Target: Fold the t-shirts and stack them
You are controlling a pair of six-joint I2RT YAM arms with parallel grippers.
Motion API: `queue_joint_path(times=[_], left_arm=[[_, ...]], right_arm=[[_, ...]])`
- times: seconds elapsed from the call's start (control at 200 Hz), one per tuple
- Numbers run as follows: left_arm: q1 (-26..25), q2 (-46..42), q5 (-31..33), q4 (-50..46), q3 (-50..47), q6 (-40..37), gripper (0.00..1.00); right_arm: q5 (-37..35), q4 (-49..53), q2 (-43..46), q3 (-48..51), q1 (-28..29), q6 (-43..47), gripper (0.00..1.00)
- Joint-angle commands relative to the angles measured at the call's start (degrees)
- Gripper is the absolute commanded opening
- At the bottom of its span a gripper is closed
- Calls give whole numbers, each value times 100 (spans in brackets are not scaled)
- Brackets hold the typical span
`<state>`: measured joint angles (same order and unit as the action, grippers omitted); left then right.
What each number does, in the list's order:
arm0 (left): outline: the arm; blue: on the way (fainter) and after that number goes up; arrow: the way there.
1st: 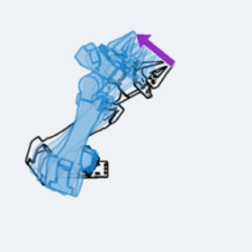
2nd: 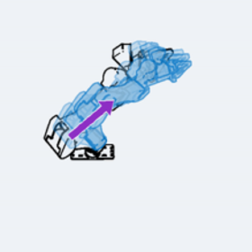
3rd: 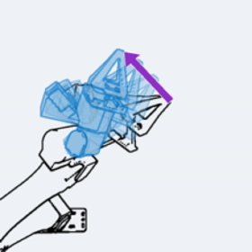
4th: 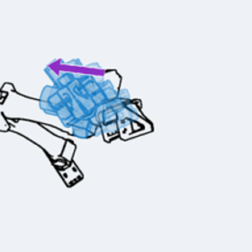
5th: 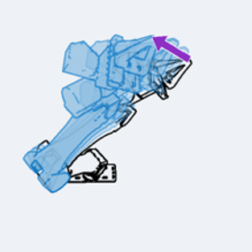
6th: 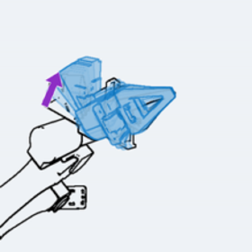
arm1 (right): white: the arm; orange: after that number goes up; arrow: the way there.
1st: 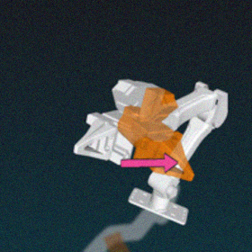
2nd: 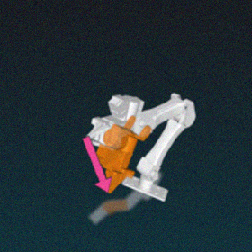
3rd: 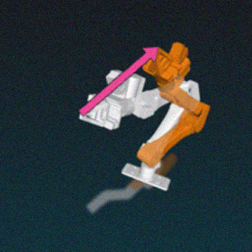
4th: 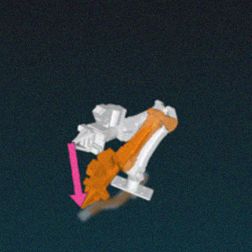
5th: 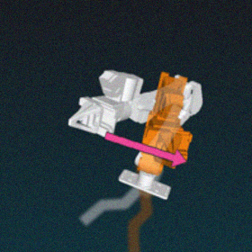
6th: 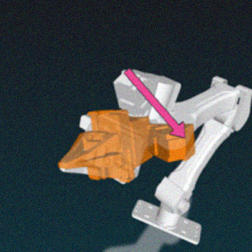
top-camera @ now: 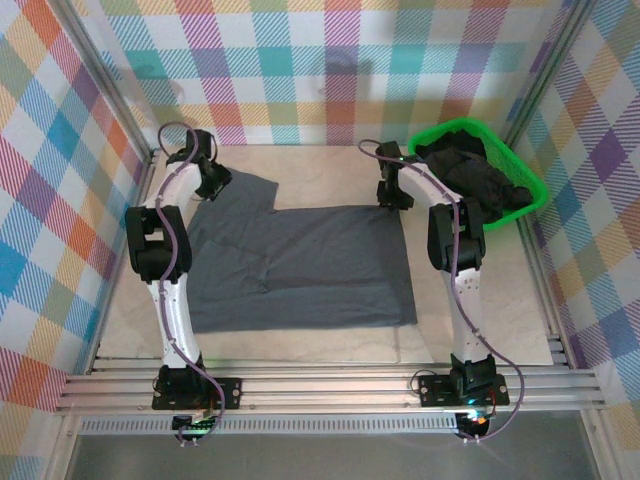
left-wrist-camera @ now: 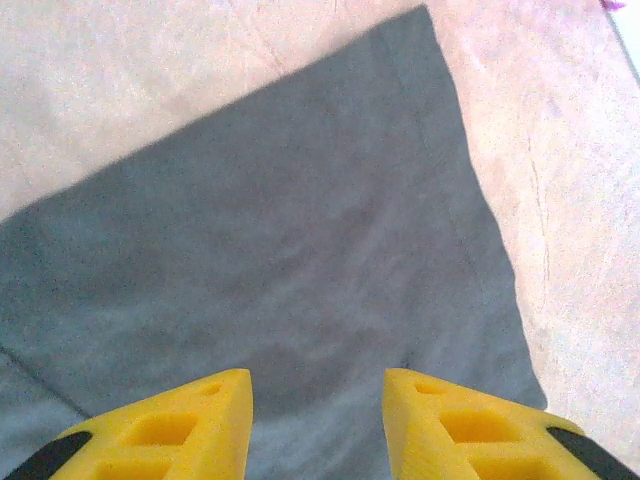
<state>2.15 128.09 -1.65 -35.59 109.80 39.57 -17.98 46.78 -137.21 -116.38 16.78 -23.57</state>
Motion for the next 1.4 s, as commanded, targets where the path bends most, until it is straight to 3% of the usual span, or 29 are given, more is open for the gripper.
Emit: queue_joint_path(times=[0.0, 0.25, 0.45, 0.625, 0.765, 1.05, 1.245, 1.394], left_arm=[[153, 339, 130, 15, 536, -234, 40], [180, 1656, 1012, -567, 2477, -839, 43], [168, 2207, 1418, 42, 2960, -978, 47], [133, 2970, 1167, -71, 4097, -969, 48], [20, 3109, 976, 73, 4125, -967, 49], [-184, 3166, 494, -533, 4125, -631, 48], [-303, 3115, 659, -1382, 4119, -504, 42], [-231, 3128, 656, -1635, 4111, -347, 26]], right_arm=[[32, 77, -118, -125, -34, 185, 26], [347, -98, 39, 30, -25, 343, 0], [613, -190, 193, 226, -5, 252, 0], [786, -206, 234, 282, 13, 186, 0], [883, -254, 247, 281, 19, 208, 0], [884, -269, 160, 125, 11, 334, 0], [848, -273, 153, 139, 9, 351, 0], [882, -273, 149, 128, 10, 326, 0]])
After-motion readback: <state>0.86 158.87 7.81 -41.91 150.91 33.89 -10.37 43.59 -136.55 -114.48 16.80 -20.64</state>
